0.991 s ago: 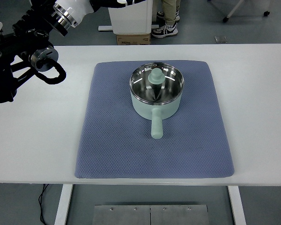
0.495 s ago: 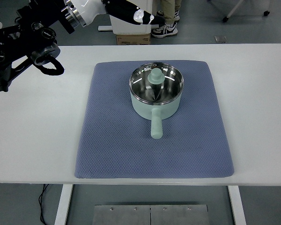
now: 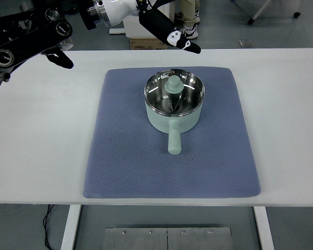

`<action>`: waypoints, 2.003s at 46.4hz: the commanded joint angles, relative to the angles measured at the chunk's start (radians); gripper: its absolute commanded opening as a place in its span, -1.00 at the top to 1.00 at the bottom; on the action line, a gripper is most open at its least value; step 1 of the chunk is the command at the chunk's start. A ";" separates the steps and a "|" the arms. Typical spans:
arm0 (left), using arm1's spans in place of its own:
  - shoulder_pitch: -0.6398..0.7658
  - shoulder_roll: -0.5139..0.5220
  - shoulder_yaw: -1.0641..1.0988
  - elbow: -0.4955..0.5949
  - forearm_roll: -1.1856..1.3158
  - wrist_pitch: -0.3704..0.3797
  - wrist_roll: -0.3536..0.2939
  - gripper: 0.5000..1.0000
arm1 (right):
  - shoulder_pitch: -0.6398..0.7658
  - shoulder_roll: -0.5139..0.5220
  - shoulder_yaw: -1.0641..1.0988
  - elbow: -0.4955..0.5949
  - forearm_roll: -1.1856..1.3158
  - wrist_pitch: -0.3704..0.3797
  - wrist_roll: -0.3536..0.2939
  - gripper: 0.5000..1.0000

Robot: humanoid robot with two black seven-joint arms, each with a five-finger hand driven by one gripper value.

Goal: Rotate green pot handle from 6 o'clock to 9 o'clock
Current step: 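Swing the left hand over the pot and lower it onto the green handle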

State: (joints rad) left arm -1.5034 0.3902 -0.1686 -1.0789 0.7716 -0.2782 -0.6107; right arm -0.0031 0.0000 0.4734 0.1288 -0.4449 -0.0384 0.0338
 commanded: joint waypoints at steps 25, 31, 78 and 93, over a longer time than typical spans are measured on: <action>-0.101 -0.020 0.001 -0.072 0.270 -0.153 0.000 -1.00 | 0.000 0.000 -0.001 0.000 0.000 0.000 0.000 -1.00; -0.116 -0.039 0.017 -0.078 0.327 -0.184 0.000 -1.00 | 0.000 0.000 -0.001 0.000 0.000 0.000 0.000 -1.00; -0.284 -0.151 0.345 -0.118 0.538 -0.237 0.000 -1.00 | 0.000 0.000 0.001 0.000 0.000 0.000 0.000 -1.00; -0.330 -0.183 0.442 -0.124 0.566 -0.242 0.000 -1.00 | 0.000 0.000 -0.001 0.000 0.000 0.000 0.000 -1.00</action>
State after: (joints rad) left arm -1.8221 0.2073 0.2458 -1.2014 1.3375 -0.5201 -0.6108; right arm -0.0031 0.0000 0.4735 0.1289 -0.4448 -0.0382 0.0336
